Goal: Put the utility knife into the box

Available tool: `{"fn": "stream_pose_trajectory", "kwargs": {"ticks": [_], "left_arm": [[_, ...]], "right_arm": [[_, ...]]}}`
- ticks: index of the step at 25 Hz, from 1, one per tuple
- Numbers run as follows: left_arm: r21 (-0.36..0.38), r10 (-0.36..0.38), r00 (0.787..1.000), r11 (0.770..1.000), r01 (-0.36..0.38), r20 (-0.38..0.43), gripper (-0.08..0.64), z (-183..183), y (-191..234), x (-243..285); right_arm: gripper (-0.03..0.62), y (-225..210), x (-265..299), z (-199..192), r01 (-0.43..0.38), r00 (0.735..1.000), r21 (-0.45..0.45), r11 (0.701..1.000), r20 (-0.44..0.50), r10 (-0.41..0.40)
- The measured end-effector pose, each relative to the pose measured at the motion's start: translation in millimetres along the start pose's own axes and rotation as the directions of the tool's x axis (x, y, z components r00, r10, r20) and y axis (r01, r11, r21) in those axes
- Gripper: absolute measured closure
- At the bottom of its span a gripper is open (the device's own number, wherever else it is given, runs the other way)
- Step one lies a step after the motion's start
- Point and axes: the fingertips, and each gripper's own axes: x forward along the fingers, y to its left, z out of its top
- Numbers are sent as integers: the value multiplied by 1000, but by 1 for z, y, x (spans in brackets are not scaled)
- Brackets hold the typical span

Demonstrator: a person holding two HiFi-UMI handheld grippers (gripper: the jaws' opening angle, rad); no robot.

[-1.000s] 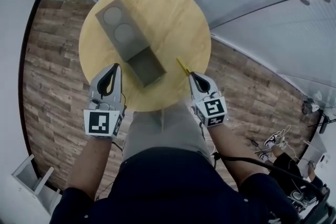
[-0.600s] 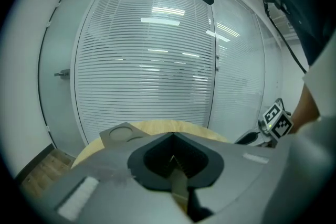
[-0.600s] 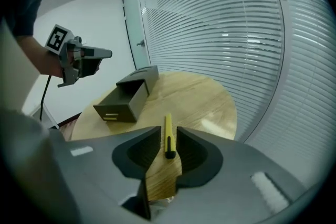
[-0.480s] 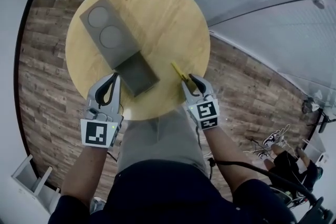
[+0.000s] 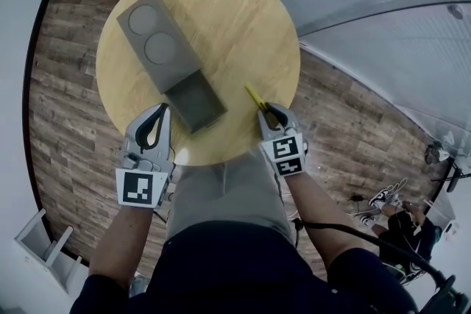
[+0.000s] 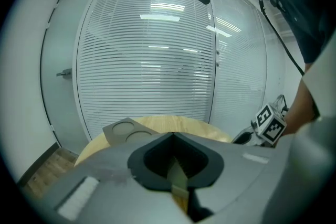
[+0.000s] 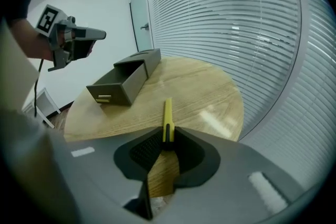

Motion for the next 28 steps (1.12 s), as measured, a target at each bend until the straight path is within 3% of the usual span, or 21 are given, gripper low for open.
{"fn": "stream_pose_trajectory", "kwargs": {"ticks": [10,16,28], "left_arm": [[18,49,994,999,-51,95,557,48,15,-25],[85,63,988,993,-75,138,557,74,20,-44],[130,88,969,984,-120,231,557,129,22,-85]], "right_arm": [[518,-1,-23,34,-46,999,9,999,13,46],[518,-1,-46,73,-59,996,19,998,70,57],[518,1,-105,153,-42,975,-2,999,217,42]]}}
